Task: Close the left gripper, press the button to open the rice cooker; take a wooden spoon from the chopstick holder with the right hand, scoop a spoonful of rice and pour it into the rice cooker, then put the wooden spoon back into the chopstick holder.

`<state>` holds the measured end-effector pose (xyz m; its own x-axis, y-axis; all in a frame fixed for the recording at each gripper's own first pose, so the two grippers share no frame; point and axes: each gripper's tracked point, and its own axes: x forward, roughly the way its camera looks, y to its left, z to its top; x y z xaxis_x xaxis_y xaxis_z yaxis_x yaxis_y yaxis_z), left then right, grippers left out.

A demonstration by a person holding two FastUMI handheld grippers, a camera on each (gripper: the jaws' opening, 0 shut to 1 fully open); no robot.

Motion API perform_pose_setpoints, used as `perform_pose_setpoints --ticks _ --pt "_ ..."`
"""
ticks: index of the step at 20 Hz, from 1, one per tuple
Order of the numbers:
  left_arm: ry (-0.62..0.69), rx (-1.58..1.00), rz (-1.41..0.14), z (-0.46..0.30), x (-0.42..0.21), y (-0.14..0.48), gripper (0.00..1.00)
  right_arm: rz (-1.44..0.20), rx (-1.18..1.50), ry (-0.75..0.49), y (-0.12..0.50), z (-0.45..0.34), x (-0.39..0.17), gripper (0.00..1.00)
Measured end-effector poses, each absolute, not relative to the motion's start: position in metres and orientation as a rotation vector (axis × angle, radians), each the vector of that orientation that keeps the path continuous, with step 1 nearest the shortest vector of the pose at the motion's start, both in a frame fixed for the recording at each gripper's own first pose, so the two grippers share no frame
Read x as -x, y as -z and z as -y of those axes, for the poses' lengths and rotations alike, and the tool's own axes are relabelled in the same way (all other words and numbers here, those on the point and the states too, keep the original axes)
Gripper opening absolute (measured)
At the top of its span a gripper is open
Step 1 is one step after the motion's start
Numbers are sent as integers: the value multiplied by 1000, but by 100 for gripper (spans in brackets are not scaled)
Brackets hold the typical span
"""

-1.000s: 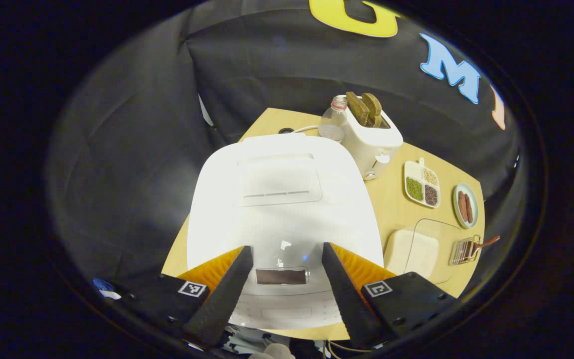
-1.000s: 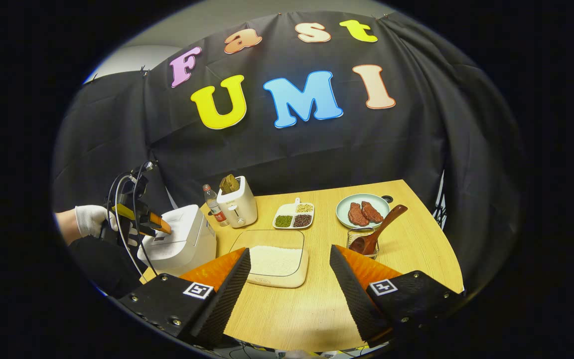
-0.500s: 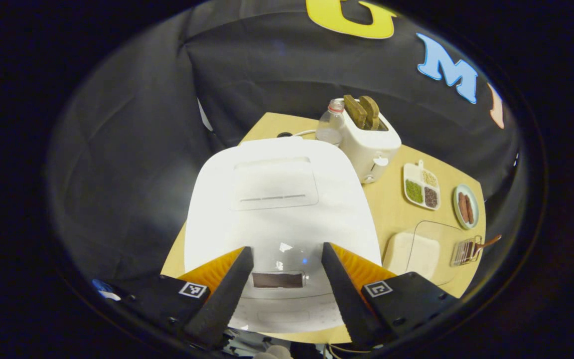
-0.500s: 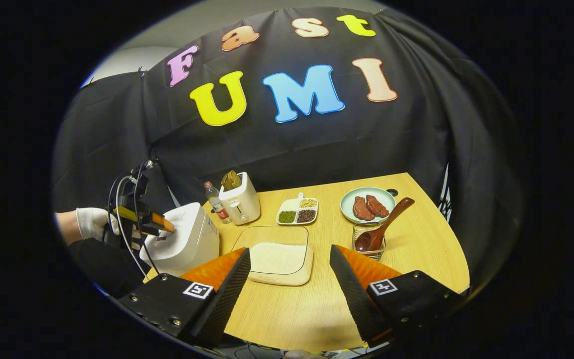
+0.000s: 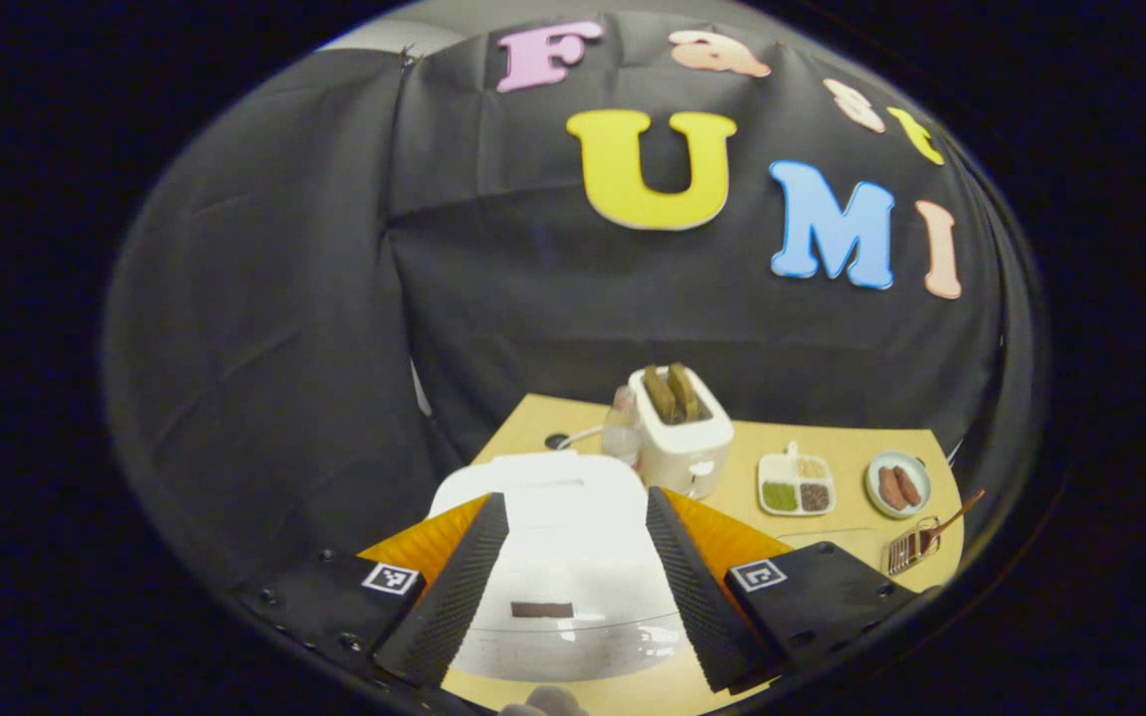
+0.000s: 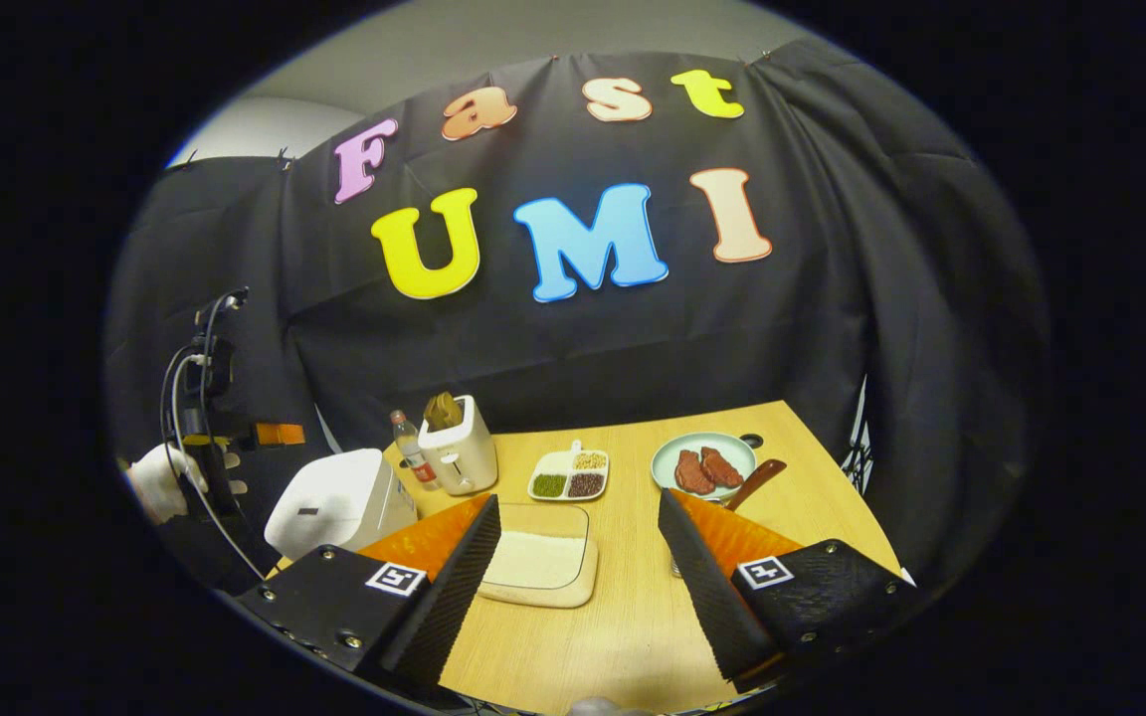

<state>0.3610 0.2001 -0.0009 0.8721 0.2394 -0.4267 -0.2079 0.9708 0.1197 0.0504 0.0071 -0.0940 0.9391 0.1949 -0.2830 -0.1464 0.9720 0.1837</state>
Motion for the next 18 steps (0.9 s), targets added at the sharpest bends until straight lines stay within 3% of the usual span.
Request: perform_pose_setpoints --ticks 7,8,9,18 --pt "-123 -75 -125 -120 -297 -122 100 -86 -133 -76 13 18 -57 98" --pt "-113 -76 -96 -112 -288 -135 95 -64 -130 -69 3 20 -56 98" --pt "-100 -77 -75 -107 -274 -146 100 -46 -122 -59 -4 22 -54 98" --pt "-53 -29 -56 -83 -228 -152 96 -15 -82 -46 -19 20 -36 98"
